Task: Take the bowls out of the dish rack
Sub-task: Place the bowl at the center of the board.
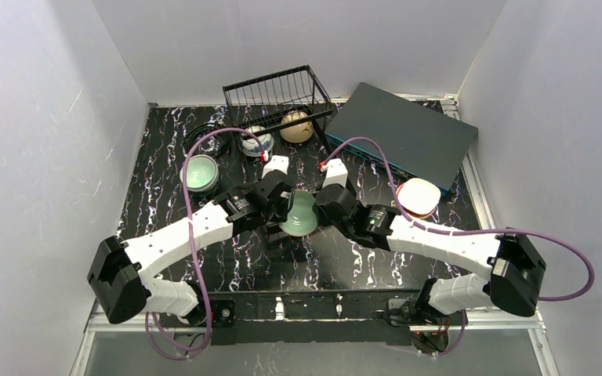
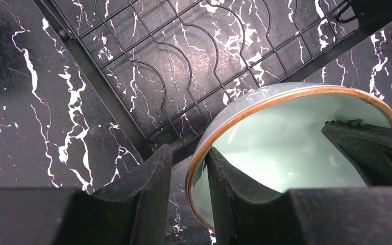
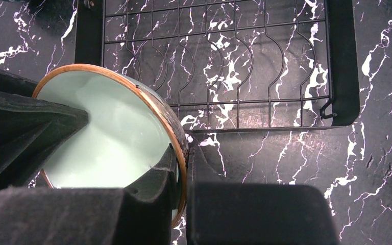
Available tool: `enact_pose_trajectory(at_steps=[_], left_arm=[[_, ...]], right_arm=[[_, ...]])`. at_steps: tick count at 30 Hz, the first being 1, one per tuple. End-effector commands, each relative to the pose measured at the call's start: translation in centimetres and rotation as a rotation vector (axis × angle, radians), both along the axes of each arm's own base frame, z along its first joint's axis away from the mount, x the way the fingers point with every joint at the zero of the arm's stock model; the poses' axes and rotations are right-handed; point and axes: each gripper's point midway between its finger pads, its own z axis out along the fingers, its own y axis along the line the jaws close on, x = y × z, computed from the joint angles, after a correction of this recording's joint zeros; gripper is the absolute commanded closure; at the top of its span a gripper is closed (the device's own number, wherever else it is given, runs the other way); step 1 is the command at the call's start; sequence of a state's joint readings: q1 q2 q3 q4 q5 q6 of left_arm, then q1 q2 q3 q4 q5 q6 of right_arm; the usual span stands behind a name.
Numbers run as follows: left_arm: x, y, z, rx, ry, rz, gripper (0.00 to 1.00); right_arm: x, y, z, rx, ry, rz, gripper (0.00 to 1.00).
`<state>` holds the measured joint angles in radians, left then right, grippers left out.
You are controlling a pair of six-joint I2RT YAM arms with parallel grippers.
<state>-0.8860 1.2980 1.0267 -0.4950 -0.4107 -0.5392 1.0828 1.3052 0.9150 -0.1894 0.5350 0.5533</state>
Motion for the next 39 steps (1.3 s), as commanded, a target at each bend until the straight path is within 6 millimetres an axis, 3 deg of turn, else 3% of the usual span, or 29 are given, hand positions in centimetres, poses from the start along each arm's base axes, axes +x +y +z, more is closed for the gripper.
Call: enact_pose_trajectory(at_steps=[1,8,12,15,20,23,29,34,39], left_arm=[[0.3,0.6,-0.5,0.025,-0.019,0.031,0.72],[0.2,0.7,-0.3,0.026,-0.026,0.027,0.99],[0.2,0.9,0.5,0.029,-0.033,0.026,1.00],[0.2,1.4,1.5,0.026,-0.056,0.034,1.00],[0.2,2.1,3.2,0.008,-0.085,0.037,1.00],[0.2,2.7,4.2,-0.006,-0.097,0.048,1.00],[0.2,4.3,6.7,-0.064,-0.123,0.080,1.00],[0.6,6.8,7.7,-0.120,-0.110,0.145,1.00],[0.9,9.9,7.7,-0.158,-0.085,0.239,1.00]], right_arm=[[1.3,2.5,5.4,0.186,-0.084,-0.031,0.99],[1.2,2.4,5.3,0.192,-0.088,-0.033,0.99],[1.3,1.9,5.4,0.200,-0.103,-0.047,0.98],[1.3,1.3,5.8,0.209,-0.121,-0.057,0.83],[1.3,-0.2,6.7,0.208,-0.160,-0.085,0.41],[1.2,-1.3,7.1,0.213,-0.181,-0.111,0.26],[1.2,-3.4,7.4,0.200,-0.211,-0.157,0.11],[1.2,-4.8,7.1,0.174,-0.224,-0.192,0.02],[1.1,-5.9,6.9,0.156,-0.234,-0.212,0.01]])
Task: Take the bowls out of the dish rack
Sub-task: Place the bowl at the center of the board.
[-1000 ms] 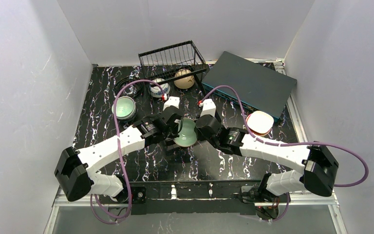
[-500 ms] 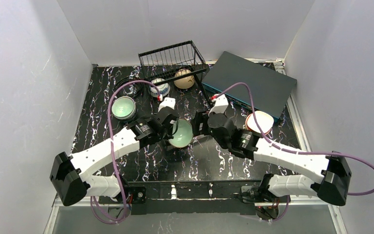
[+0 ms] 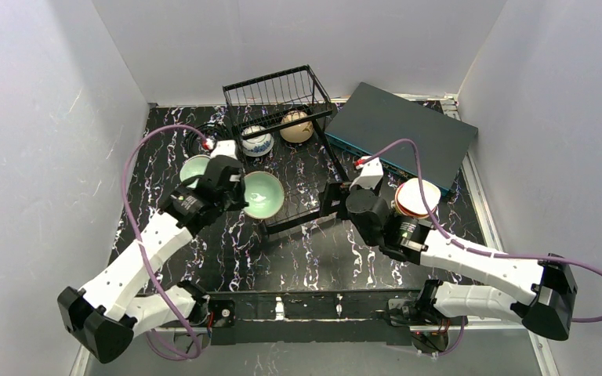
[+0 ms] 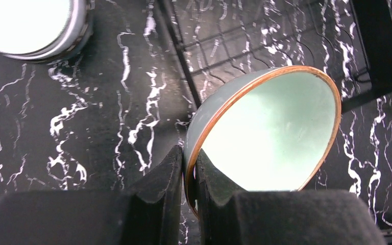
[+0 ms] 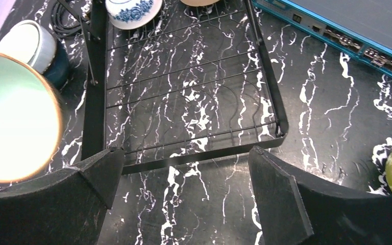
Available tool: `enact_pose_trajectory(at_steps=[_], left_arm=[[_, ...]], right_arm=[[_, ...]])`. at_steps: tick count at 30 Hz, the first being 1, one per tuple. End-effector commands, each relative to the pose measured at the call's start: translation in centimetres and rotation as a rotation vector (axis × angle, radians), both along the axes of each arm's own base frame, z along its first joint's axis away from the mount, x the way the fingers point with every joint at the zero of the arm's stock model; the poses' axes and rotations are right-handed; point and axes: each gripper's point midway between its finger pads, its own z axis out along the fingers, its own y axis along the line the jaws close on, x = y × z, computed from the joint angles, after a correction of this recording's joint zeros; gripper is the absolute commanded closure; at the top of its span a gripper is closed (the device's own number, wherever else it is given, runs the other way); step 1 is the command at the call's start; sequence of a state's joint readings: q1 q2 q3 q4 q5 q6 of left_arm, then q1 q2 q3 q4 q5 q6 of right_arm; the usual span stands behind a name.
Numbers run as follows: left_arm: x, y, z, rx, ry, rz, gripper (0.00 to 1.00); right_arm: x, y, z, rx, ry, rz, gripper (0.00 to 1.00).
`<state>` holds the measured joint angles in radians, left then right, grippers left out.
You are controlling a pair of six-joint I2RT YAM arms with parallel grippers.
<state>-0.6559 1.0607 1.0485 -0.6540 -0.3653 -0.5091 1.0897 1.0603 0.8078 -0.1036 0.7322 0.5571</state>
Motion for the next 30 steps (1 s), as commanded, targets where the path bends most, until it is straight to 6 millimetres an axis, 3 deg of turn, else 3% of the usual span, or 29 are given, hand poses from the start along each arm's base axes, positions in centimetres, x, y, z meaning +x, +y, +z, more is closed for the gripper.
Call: enact_pose_trajectory(at_steps=[1,13,23,30], left_arm=[[0.3,2.3,2.3,-0.093,-0.028,0.080,1.00],[0.0,9.6,-1.4,-0.314,0.101,0.437,1.00],[-0.1,17.5,-4.9,-0.434,0.109,0.841,1.00],[1.0,20.6,-6.0,-0.485,0.084,1.002,1.00]], right_arm=[[0.2,-1.5,0.9,-0.005,-0.042,-0.053,0.01],[0.4,-2.8,-0.4,-0.105,-0.056,-0.032,0.01],[-0.3,-1.8,-2.9,-0.174,0.014,0.091,0.01],[-0.8,-1.5,-3.6,-0.183,0.031,0.135,0.01]])
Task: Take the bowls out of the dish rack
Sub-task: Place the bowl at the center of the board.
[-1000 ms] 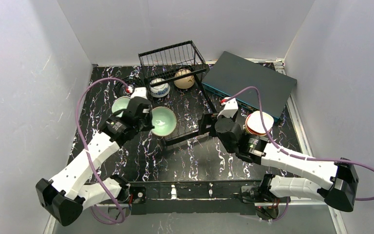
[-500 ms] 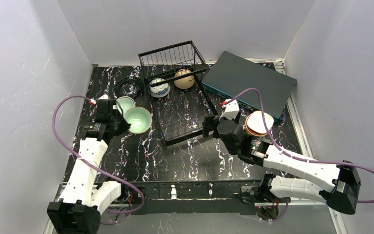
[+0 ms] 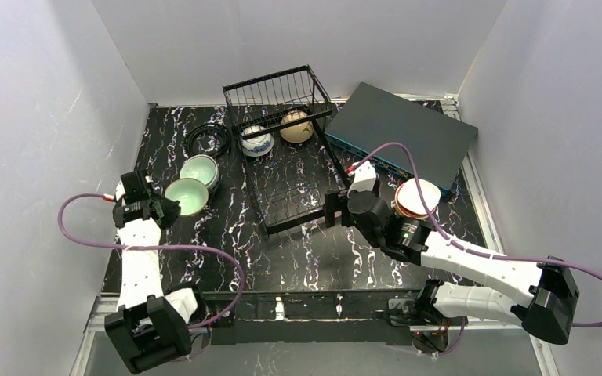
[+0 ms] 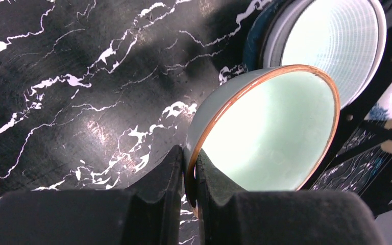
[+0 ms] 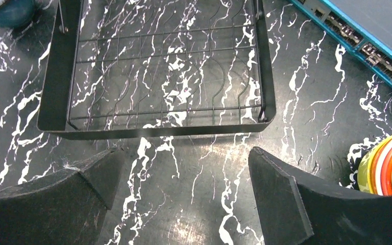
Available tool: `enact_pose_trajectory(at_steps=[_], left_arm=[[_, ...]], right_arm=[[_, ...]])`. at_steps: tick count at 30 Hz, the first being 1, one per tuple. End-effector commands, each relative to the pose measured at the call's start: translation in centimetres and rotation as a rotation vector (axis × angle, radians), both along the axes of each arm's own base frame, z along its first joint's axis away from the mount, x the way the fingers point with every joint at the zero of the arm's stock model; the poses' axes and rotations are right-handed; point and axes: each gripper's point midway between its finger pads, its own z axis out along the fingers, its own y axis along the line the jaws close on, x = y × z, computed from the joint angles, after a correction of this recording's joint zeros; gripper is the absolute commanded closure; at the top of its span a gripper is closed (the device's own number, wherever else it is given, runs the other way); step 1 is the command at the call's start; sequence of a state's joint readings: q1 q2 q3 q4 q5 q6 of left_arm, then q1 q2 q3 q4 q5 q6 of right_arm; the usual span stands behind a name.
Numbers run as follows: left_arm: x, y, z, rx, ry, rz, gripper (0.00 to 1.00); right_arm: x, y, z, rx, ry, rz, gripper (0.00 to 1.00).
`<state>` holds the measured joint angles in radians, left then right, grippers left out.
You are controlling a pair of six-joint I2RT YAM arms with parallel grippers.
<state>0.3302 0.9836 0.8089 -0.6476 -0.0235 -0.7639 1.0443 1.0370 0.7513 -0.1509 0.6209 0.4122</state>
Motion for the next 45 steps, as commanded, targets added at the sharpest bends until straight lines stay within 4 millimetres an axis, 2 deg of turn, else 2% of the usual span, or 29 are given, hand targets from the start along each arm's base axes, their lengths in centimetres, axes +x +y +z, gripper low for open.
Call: enact_pose_trajectory(at_steps=[1,11,27,35,43,45], left_arm=[[2.2,1.9,1.2,-0.003,-0.099,0.103,1.00],[4.1,5.8,0.2,0.027,-0.136,0.283,1.00],[5.3,8.8,-3.1,-0.005,-0.110,0.410,1.00],[6.5,8.6,-5.5,-0.044,-0.081,0.377,1.00],[6.3,8.5,-7.7,-0.059,-0.016,0.361,1.00],[6.3,8.3,-8.1,-0.071,-0.007,0.355,0.94]], right_arm=[[-0.3,0.0,-0.4,-0.014,0.004,0.030,0.01],[-0.3,-0.9,-0.5,-0.047,0.000,0.024,0.01],[-0.2,-1.7,-0.8,-0.075,0.006,0.012,0.01],[-0.1,-1.4,-0.9,-0.084,0.009,0.023,0.01],[-0.2,-1.6,-1.2,-0.088,0.013,0.021,0.01],[-0.2,-1.5,-1.2,-0.089,0.014,0.021,0.01]])
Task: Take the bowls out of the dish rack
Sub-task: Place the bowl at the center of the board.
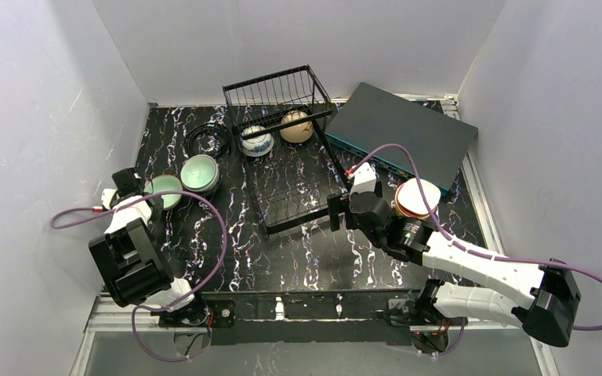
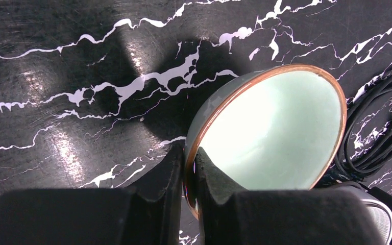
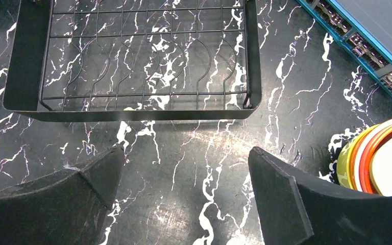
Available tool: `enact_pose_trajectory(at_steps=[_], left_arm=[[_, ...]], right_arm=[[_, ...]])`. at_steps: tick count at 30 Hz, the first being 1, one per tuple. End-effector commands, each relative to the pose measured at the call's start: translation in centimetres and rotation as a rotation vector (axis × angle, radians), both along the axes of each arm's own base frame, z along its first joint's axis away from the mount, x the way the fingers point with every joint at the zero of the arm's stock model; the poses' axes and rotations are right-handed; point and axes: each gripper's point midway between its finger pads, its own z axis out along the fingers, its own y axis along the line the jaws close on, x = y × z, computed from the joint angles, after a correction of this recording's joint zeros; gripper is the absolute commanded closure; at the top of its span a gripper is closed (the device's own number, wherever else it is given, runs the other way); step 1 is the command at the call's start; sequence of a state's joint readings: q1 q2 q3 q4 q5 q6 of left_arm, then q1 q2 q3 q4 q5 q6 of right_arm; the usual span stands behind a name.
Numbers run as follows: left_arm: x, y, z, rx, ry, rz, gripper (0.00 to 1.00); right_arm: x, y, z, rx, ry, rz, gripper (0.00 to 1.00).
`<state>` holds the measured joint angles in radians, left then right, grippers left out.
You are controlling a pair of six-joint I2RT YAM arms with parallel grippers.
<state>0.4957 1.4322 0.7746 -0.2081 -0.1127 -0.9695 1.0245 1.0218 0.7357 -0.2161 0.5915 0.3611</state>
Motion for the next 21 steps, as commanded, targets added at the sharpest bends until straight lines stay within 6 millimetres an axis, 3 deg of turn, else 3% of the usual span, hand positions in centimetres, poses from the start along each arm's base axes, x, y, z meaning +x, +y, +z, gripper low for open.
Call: enact_pose_trajectory(at_steps=[1,7,14,21], left_arm=[[0.5,-0.6,-0.1,-0.022,-0.021,-0.032,0.91],[-0.1,-1.0,0.7,-0.023,-0.015,-0.038,0.55],[-0.8,-0.9,4.7,0.048,-0.055,-0.072,0.04],[-1.9,-1.4,9.3,0.123,-0.130,-0.110,0.02]], right_arm=[[0.3,-0.2,0.4,0.003,-0.014,-0.009,0.01],[0.4,0.0,0.6,0.005,-0.015,-0.008,0.01],[0.5,0.1,1.0,0.014,-0.018,-0.011,0.01],[0.9,0.2,1.5,0.001,-0.017,-0.023,0.01]])
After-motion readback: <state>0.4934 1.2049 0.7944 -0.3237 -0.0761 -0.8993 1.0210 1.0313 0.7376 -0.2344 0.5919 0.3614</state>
